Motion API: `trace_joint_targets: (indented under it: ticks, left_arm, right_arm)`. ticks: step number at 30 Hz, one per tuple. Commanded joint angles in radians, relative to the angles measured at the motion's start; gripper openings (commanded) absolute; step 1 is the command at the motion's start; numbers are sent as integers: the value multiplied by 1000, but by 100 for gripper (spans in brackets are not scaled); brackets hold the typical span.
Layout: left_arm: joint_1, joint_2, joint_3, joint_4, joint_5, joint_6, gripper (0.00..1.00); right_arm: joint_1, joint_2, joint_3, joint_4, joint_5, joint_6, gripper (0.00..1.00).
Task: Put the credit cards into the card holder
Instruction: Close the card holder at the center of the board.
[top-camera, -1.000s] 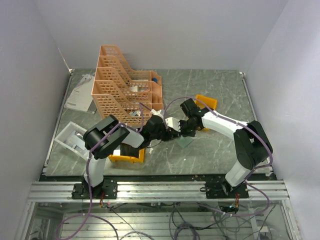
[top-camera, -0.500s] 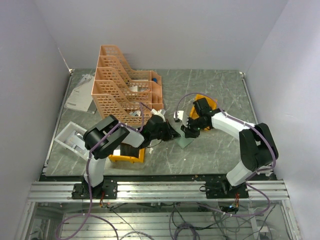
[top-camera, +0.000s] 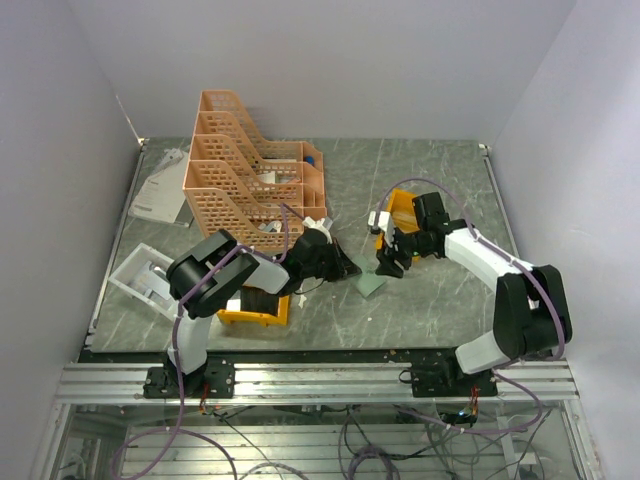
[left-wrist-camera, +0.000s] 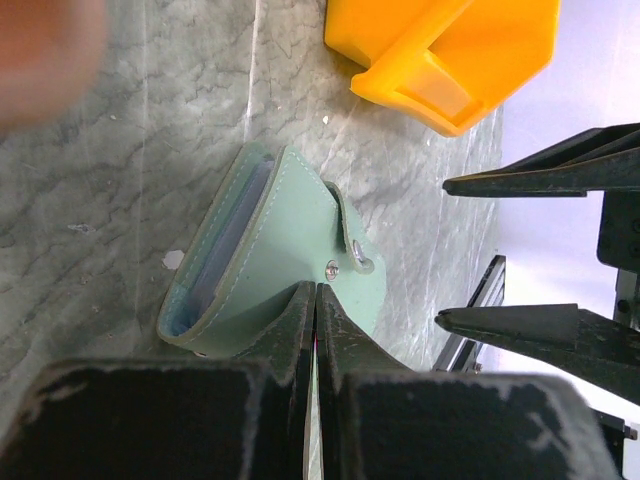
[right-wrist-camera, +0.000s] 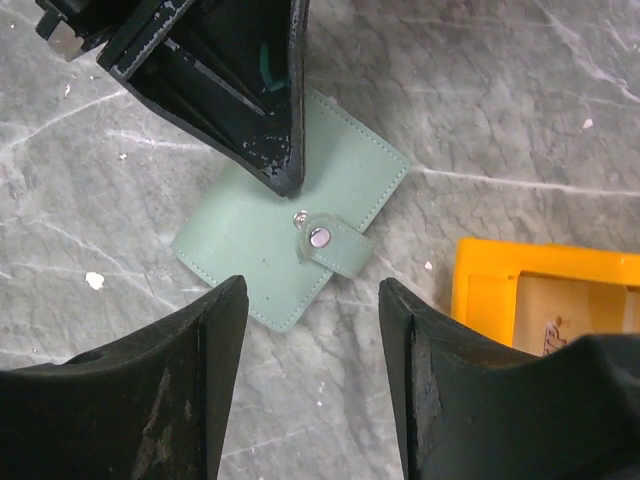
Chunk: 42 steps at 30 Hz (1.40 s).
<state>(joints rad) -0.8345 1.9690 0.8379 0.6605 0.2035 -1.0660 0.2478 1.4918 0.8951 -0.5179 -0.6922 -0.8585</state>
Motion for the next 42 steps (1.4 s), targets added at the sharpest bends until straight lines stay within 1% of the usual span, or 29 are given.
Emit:
trace_joint_targets:
  ticks: [1,3,6,13,16,22,25,28,38,42]
  left_arm:
    - [4,44,-15,-168,-9,55,7]
    - [4,46,-15,-164,-7,53,7]
    - [3,50,-14,-157,-3,52,7]
    - [3,54,-11,-156,2,52,7]
    - [4,57,-10,-153,5,50,7]
    - [3,58,-12,-149,7,49,7]
    - [3,58,-12,-149,8,51,7]
    - [4,58,-15,-148,7,49,7]
    - [3,57,-10,-154,8,54,7]
    - [3,60,-12,-146,13,51,7]
  right_arm:
    - [3,50,4,31,-53,9,54]
    - [11,76,16,30,-36,32,51]
    - [39,84,3,83,30,88,51]
    - [81,104,5,140,117,136,51]
    - [96,119,12,149,156,144,48]
    - [105,132,19,137,160,139,32]
    - [105,137,27,121,146,132,18]
    - [105,132,34,108,125,130,0]
    - [99,146,55,28,19,104,0]
    - [99,154,45,12,26,74,0]
